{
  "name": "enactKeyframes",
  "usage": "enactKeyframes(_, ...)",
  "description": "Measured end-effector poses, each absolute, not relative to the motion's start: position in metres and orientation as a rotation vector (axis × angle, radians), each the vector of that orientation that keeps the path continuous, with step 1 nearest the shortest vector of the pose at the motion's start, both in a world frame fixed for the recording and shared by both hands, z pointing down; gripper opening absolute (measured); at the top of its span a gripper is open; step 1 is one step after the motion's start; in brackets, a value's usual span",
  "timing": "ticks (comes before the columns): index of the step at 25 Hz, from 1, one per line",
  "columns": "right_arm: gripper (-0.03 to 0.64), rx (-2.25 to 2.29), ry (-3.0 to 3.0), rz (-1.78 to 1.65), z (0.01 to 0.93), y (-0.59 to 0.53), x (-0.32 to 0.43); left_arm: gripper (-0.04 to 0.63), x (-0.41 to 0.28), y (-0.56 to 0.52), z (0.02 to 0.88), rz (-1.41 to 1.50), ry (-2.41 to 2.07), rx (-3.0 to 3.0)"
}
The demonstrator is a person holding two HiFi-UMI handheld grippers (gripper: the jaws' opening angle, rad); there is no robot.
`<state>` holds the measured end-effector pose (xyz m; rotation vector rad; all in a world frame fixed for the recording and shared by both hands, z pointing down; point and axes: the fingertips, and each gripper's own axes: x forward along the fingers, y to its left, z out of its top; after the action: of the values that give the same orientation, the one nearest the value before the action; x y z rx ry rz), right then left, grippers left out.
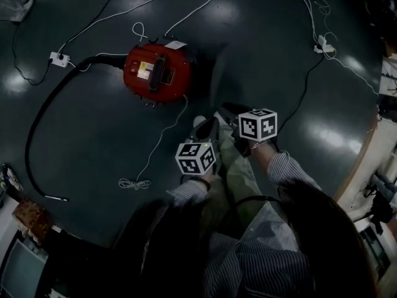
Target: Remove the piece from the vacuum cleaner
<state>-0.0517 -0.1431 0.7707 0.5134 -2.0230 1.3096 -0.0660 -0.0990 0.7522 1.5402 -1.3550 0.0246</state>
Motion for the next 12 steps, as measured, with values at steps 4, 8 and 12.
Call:
enactKeyframes(4,0.100,0.620,-1.936,1.348,0.819,-0.141,-0.047,0.006,-0.075,-0.095,0.776,0.003,-1.387,1.507)
enactKeyframes(8,0.119,0.727,-1.844,1.503,0.851,-0.145,-0.054,0.006,-0.084,-0.084,0.791,-0.031,-1.420,1.445)
enactKeyframes(12,0.152,0.738,-1.822,1.471,0.867,-0.154,-0.066,0.006,-0.086,-0.083,0.798,-0.036,-1.429,1.431)
